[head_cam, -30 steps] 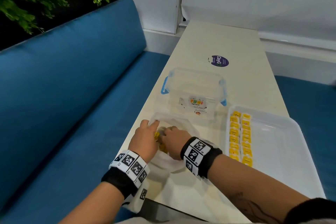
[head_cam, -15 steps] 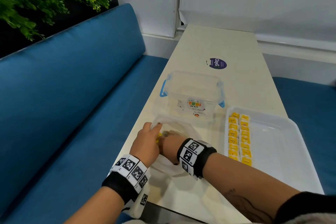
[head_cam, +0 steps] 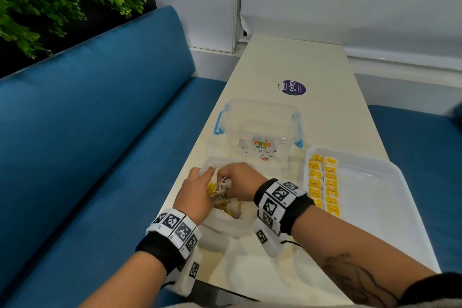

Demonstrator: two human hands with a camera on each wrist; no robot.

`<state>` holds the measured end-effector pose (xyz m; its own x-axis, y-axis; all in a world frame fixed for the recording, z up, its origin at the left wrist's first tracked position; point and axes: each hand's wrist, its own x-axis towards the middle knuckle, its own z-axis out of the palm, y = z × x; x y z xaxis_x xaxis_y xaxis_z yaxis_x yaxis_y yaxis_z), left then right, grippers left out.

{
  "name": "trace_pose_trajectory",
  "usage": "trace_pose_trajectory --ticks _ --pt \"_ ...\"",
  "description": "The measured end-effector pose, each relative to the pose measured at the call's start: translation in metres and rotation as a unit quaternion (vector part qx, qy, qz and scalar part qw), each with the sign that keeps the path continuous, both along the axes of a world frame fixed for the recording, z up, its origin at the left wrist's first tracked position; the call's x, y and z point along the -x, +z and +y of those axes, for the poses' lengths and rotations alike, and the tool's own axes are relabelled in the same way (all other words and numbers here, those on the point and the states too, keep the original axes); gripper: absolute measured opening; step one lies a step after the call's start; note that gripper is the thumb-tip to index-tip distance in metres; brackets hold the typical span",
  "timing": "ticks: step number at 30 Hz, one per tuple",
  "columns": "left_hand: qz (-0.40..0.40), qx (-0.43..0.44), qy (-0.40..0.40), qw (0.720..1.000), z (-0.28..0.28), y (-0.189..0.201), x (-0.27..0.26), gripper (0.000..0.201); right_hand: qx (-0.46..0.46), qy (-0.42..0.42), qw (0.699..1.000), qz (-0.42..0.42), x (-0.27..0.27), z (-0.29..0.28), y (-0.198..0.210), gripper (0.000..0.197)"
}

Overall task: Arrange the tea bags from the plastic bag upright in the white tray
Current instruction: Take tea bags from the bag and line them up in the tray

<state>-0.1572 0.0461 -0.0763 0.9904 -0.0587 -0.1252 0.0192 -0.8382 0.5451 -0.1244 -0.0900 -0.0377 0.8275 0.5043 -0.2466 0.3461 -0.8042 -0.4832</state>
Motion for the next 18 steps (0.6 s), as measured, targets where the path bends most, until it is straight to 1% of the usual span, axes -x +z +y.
trace_pose_trajectory --ticks 2,5,8,10,12,13,15,16,18 --pt "-0.019 0.001 -0.001 1.0 -0.002 0.0 0.001 0.063 0.024 0.006 1.0 -0.009 -0.003 -0.001 0.001 0.025" --pt "-0.028 0.004 0.006 1.0 -0.004 0.0 0.003 0.068 0.103 0.035 0.994 0.001 -0.004 0.0 -0.007 0.03" --pt "-0.029 0.007 0.003 1.0 -0.006 0.001 0.005 0.07 0.15 0.069 0.986 0.036 0.0 0.001 -0.019 0.025" --pt "-0.024 0.001 0.0 1.0 -0.007 0.0 0.006 0.071 0.21 0.105 0.972 0.016 0.004 0.003 -0.03 0.028" --pt "-0.016 -0.001 0.002 1.0 -0.008 -0.002 0.007 0.072 0.26 0.119 0.958 -0.007 0.009 0.006 -0.038 0.029" --pt "-0.013 -0.003 0.004 1.0 -0.008 -0.002 0.007 0.072 0.271 0.123 0.955 -0.008 0.01 0.008 -0.039 0.028" --pt "-0.009 -0.011 0.006 1.0 -0.008 -0.003 0.007 0.073 0.267 0.125 0.955 0.016 0.011 0.01 -0.038 0.023" --pt "-0.007 -0.013 0.006 1.0 -0.007 -0.004 0.006 0.073 0.251 0.115 0.961 0.036 0.01 0.009 -0.035 0.019" --pt "0.0 -0.014 0.002 1.0 -0.005 -0.005 0.005 0.072 0.202 0.085 0.975 0.045 0.008 0.004 -0.03 0.015"
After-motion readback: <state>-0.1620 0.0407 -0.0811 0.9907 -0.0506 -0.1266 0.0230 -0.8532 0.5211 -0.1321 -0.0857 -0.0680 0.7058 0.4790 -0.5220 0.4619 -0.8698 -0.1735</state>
